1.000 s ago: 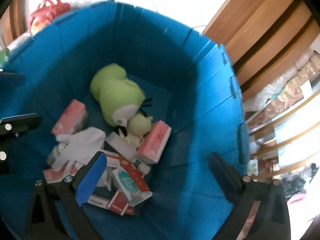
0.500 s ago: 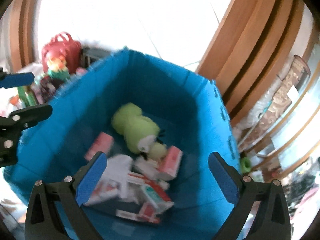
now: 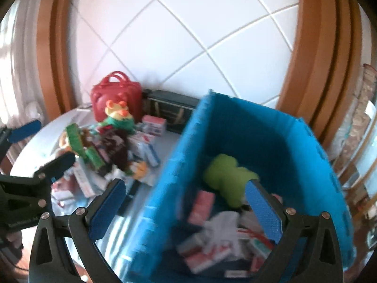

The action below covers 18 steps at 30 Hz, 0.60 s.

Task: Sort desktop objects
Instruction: 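Move both tools back over the pile of items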

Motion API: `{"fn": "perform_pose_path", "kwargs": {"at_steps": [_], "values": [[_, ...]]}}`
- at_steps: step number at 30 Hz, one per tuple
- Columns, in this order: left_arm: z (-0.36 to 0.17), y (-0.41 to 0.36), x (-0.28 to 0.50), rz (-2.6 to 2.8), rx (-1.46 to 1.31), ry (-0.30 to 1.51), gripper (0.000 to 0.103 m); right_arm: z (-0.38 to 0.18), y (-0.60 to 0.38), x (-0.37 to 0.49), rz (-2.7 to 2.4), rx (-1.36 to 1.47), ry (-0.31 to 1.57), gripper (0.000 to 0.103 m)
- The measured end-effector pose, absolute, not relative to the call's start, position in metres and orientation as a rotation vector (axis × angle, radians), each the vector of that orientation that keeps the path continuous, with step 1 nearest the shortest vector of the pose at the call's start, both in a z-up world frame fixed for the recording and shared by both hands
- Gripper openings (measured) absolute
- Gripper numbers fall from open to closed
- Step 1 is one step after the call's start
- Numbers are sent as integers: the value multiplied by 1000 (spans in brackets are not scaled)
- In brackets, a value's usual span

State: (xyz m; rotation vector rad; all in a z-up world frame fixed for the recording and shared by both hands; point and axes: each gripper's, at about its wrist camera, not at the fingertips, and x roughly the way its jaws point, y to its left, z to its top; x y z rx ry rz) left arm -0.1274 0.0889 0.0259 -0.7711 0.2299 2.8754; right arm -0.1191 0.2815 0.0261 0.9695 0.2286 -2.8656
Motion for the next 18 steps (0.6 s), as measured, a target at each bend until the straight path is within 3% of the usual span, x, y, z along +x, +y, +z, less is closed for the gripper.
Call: {"fn": "perform_pose_path", "kwargs": {"at_steps": [11,18], "values": [[-21,-1,-133,2980,-902,84,93,0,199,-141,-2748,979,191,103],[-89,-86,-142,3050,-1125,72,93,-54,162,-171,-2682,1107,228,103]]}}
